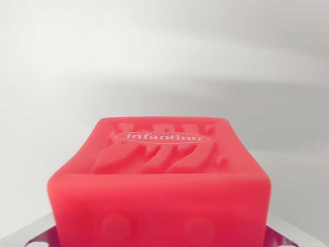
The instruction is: Destack cube
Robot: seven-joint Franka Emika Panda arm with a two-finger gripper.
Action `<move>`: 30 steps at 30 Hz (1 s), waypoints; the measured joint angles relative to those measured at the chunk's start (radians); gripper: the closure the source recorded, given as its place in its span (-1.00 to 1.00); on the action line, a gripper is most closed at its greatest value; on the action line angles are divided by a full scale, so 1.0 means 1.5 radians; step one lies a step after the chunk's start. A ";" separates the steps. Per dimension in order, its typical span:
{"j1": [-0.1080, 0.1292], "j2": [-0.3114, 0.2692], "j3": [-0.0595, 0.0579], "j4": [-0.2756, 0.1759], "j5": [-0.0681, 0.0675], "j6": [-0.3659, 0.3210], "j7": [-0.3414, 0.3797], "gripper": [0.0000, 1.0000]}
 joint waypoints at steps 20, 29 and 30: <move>-0.047 0.000 -0.002 -0.010 0.000 0.011 -0.053 1.00; -0.068 0.002 -0.003 -0.012 0.000 0.015 -0.077 1.00; -0.069 0.003 -0.003 -0.012 0.000 0.015 -0.079 1.00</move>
